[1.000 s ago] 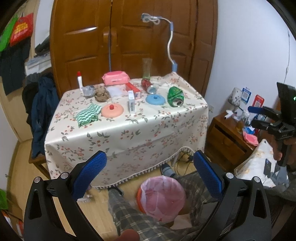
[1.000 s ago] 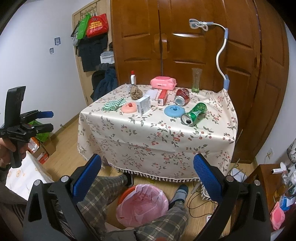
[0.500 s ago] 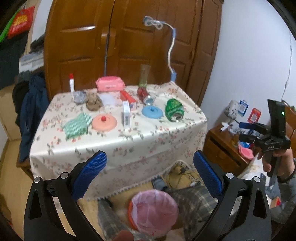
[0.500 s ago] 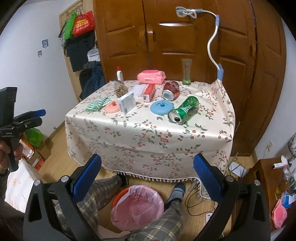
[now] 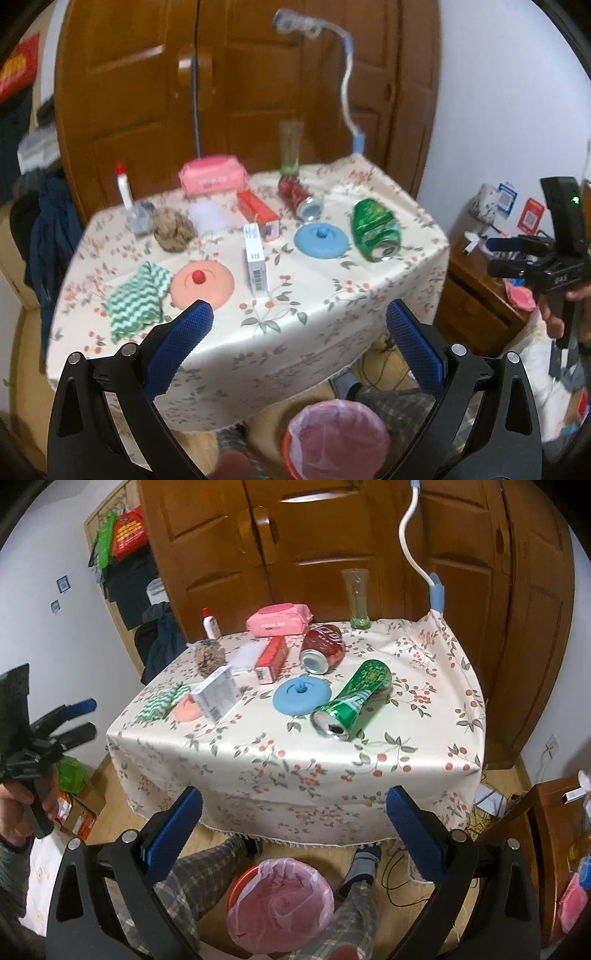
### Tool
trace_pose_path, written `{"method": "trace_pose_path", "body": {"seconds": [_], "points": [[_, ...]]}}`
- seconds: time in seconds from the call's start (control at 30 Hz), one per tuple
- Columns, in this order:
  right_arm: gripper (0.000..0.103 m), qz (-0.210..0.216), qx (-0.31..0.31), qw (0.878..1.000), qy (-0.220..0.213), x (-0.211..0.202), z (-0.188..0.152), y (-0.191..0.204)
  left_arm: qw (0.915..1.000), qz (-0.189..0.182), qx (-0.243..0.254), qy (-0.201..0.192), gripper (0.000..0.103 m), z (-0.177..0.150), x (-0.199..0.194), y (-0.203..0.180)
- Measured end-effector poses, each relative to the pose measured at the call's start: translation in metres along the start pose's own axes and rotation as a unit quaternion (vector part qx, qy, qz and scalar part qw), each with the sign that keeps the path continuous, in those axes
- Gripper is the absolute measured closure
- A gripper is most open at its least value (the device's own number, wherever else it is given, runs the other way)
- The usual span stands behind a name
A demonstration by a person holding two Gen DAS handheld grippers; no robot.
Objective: Collect trash
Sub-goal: 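Grasp the white receipt strip with left tool while right tool grasps green can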
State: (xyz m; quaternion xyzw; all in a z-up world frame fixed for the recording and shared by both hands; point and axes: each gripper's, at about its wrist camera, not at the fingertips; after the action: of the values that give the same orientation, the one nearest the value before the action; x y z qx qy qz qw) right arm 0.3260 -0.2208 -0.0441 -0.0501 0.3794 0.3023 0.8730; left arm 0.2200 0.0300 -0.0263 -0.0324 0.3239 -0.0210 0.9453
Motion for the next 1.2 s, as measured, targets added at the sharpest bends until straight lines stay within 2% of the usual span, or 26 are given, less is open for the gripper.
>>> {"method": "trace_pose_path", "body": {"seconds": [0.07,0.2,0.37,0.43,0.53,0.6,0.7,0.77,0.8,0.83,1.1,1.2], "points": [[0.005,0.01,0.018,1.0,0.006,0.012,0.012,-0.01,0.9997,0.005,-0.019,0.011,0.006,0.007,0.02,0.009],[0.005,0.017,0.048,0.999,0.015,0.032,0.029,-0.027,0.9992,0.01,-0.021,0.031,0.006,0.019,0.058,0.018],[0.005,0.004,0.074,0.997,0.037,0.068,0.052,-0.046,0.9975,0.027,-0.022,0.062,0.006,0.032,0.106,0.029],[0.005,0.001,0.083,0.996,0.042,0.079,0.058,-0.053,0.9966,0.019,-0.033,0.073,0.006,0.036,0.122,0.035],[0.005,-0.006,0.092,0.995,0.049,0.095,0.068,-0.06,0.9956,0.027,-0.033,0.083,0.006,0.042,0.14,0.04],[0.005,-0.007,0.101,0.993,0.053,0.104,0.074,-0.065,0.995,0.03,-0.03,0.09,0.01,0.046,0.152,0.042],[0.005,-0.011,0.115,0.991,0.063,0.121,0.082,-0.073,0.9936,0.024,-0.038,0.104,0.017,0.05,0.169,0.046],[0.005,-0.014,0.121,0.99,0.069,0.13,0.086,-0.077,0.9926,0.019,-0.044,0.112,0.026,0.052,0.178,0.05],[0.005,-0.017,0.124,0.99,0.072,0.136,0.088,-0.079,0.9922,0.015,-0.046,0.115,0.046,0.052,0.181,0.052],[0.005,-0.018,0.128,0.989,0.075,0.14,0.09,-0.081,0.9914,0.013,-0.05,0.12,0.075,0.052,0.186,0.054],[0.007,-0.01,0.169,0.98,0.103,0.17,0.094,-0.092,0.9913,-0.018,-0.069,0.111,0.08,0.047,0.177,0.056],[0.026,-0.005,0.174,0.978,0.117,0.181,0.095,-0.091,0.9926,-0.031,-0.068,0.095,0.08,0.044,0.162,0.05]]}}
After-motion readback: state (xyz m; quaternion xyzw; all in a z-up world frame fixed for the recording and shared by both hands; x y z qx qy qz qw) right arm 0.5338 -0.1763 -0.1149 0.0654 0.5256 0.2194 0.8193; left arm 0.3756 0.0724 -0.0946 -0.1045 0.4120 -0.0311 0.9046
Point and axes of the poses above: each gripper's, at about its wrist camera, not at the fingertips, and x roughly the way its jaws point, y to its left, z to its top, and after that the axes turned 2 degrees about -z, right-handed
